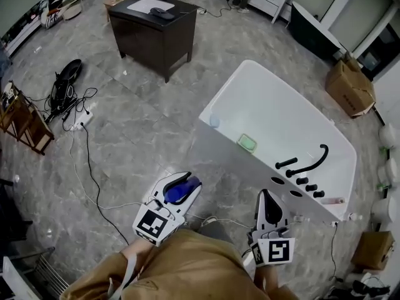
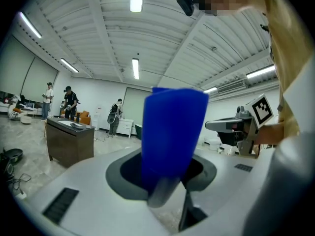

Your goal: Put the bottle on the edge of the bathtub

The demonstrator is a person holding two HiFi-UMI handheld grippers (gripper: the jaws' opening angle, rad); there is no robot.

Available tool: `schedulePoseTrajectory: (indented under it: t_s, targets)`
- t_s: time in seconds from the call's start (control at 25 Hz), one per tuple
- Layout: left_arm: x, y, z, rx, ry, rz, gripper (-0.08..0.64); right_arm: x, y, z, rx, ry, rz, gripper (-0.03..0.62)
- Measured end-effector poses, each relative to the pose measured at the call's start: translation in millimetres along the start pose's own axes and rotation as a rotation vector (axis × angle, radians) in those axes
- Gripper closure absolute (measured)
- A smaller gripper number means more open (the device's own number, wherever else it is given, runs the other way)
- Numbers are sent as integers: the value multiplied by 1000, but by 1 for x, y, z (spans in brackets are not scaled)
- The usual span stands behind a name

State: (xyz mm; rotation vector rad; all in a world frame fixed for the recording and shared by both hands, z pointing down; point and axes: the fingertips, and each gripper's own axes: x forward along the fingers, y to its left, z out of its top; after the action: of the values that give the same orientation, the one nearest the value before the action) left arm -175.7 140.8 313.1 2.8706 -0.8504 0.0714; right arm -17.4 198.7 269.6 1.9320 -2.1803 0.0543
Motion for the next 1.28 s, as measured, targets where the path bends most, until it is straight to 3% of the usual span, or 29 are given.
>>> schedulePoseTrajectory:
  t_s: [0.2, 0.44, 0.96, 1.28]
  targets:
    - [20, -14, -7, -24, 29, -53, 409, 7, -16, -4, 14, 1, -26, 586]
    - [48, -11, -9, 0, 38, -75, 409, 29, -38, -5, 31, -15, -38, 586]
    - [150, 25, 19, 32, 39, -3, 410, 123, -118, 3, 27, -48, 30, 586]
    - [180, 38, 15, 23, 56, 20, 410, 147, -134, -7, 31, -16, 53, 586]
